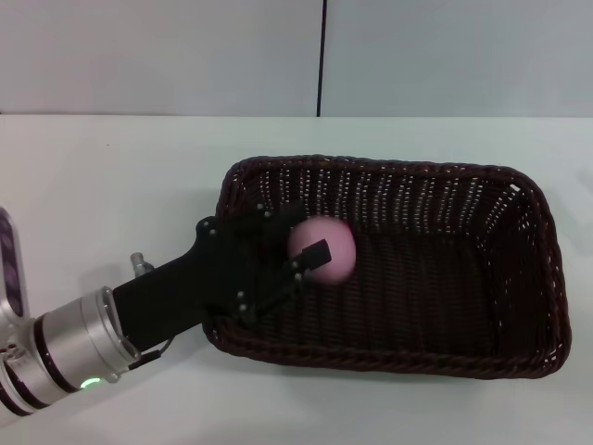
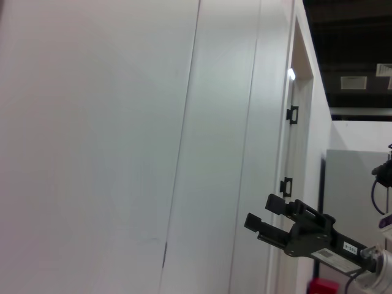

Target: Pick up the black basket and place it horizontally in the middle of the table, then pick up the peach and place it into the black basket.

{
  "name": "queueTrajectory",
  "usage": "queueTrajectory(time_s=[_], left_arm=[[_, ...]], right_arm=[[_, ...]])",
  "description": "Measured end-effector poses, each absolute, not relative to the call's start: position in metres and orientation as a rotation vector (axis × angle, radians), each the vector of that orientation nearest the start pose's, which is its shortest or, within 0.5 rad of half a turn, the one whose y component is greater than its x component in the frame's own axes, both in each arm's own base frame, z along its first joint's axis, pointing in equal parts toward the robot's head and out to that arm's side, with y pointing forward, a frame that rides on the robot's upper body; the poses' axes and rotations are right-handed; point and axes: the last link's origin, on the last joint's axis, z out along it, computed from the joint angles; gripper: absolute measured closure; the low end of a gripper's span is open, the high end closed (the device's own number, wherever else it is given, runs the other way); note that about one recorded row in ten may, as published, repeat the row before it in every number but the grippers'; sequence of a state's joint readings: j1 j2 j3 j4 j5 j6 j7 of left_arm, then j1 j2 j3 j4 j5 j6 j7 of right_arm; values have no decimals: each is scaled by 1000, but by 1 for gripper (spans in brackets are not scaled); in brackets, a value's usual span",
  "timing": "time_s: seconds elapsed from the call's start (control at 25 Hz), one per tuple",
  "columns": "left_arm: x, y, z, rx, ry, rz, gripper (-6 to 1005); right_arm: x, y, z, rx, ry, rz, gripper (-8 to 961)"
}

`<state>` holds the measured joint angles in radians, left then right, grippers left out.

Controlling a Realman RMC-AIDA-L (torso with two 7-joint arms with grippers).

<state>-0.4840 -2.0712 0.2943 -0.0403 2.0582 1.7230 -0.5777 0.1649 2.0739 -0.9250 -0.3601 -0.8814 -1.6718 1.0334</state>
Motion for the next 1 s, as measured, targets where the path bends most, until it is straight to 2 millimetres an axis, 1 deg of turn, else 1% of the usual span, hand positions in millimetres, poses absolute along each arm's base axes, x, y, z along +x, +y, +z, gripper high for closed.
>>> queueTrajectory(time_s=[0.24,0.28,0.32,0.36,0.4,0.56,0.64,0.76,0.88,1.0], left_arm=[[-253,242,-65,-2452,-343,-1300,537],[-267,238,-54,-2353,-357,-1281,508],[-290,235,-33,-2175,-386,-1221,457],[-290,235,-33,-2175,-386,-1221,406],[-308,230,-19,-2052,-397,-1152,355],[-343,215,6,-1804,-407,-989,139],[-359,206,21,-1660,-429,-920,139],[-375,197,32,-1543,-474,-858,139],[-382,193,36,-1501,-498,-836,139],[-384,193,36,-1487,-507,-828,139]], right_arm=[[325,244,47,-1740,661,1382,165],[327,243,48,-1731,660,1379,165],[329,241,50,-1718,660,1375,165],[330,240,52,-1705,659,1371,165],[333,238,54,-1689,659,1366,165],[339,226,59,-1629,597,1341,165],[341,216,61,-1578,541,1333,165],[346,206,62,-1456,498,1302,165],[351,204,62,-1344,486,1260,165],[355,206,63,-1250,491,1239,165]])
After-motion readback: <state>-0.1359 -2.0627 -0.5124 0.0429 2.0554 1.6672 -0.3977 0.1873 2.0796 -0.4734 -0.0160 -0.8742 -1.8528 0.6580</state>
